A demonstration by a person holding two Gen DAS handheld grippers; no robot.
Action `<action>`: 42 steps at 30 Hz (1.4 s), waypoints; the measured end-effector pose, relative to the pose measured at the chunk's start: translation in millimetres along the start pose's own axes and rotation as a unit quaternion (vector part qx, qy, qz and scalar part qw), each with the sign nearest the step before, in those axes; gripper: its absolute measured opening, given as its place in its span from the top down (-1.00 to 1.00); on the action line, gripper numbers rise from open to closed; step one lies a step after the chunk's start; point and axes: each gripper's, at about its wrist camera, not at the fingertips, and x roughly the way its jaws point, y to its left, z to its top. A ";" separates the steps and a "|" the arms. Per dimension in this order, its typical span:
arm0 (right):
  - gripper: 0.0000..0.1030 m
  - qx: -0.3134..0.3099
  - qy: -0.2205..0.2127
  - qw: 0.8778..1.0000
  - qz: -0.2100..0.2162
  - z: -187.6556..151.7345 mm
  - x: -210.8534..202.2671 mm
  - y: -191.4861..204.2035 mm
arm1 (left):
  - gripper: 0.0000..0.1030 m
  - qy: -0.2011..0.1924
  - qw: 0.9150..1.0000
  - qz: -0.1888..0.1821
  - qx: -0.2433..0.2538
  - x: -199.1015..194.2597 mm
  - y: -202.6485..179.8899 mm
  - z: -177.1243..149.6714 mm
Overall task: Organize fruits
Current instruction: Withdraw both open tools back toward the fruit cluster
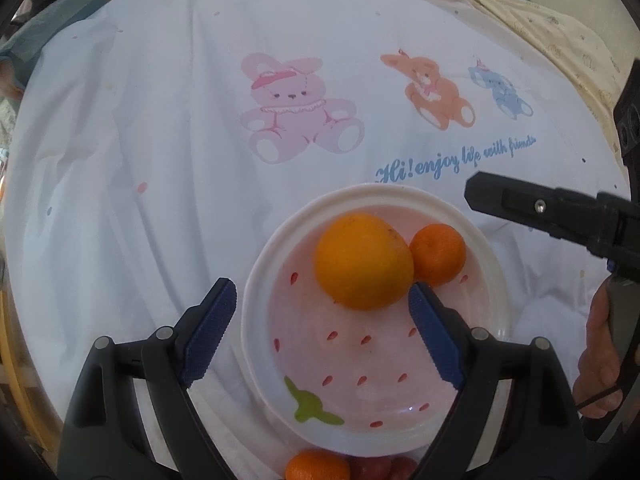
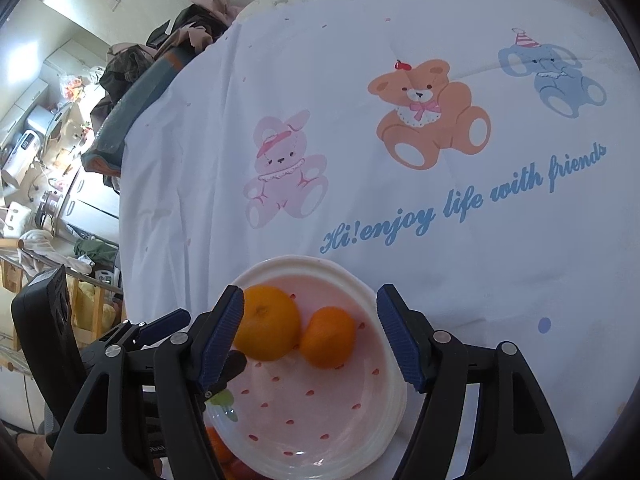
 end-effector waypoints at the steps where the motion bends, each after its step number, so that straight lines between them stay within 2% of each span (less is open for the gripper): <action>1: -0.39 0.000 -0.002 1.000 -0.001 -1.3 -2.5 1.0 | -0.66 -0.003 1.000 0.000 0.000 -3.2 0.7 -0.3; 6: -0.40 -0.002 -0.015 1.000 -0.002 -8.7 -19.5 6.0 | -0.66 -0.010 1.000 0.004 0.001 -15.2 1.3 -4.9; 9: -0.62 0.002 -0.028 1.000 -0.004 -13.4 -30.9 6.7 | -0.66 -0.006 1.000 0.005 -0.003 -20.8 1.5 -11.3; 12: -0.63 -0.003 -0.036 0.999 -0.016 -21.6 -40.5 8.6 | -0.66 -0.017 1.000 0.012 0.007 -32.8 -0.7 -20.2; 24: -0.63 -0.014 -0.066 0.998 -0.012 -68.0 -85.8 26.6 | -0.66 -0.080 0.995 0.039 0.048 -112.1 -1.7 -59.9; 28: -0.63 -0.026 -0.072 0.997 -0.024 -85.1 -96.9 33.3 | -0.66 -0.087 0.995 0.041 0.034 -129.9 7.8 -72.6; 33: -0.63 -0.028 -0.062 0.997 -0.026 -109.9 -101.6 37.4 | -0.66 -0.095 0.994 0.056 -0.008 -143.2 22.3 -89.7; 36: -0.63 -0.026 -0.049 0.998 -0.030 -123.8 -102.0 38.3 | -0.66 -0.090 0.994 0.053 -0.027 -143.4 27.7 -99.0; 39: -0.63 -0.021 -0.028 0.999 -0.030 -136.2 -98.4 37.7 | -0.66 -0.088 0.994 0.047 -0.048 -141.2 33.1 -106.7; 42: -0.63 -0.010 -0.002 1.000 -0.030 -148.3 -90.4 34.3 | -0.66 -0.097 0.992 0.057 -0.053 -139.0 35.4 -110.8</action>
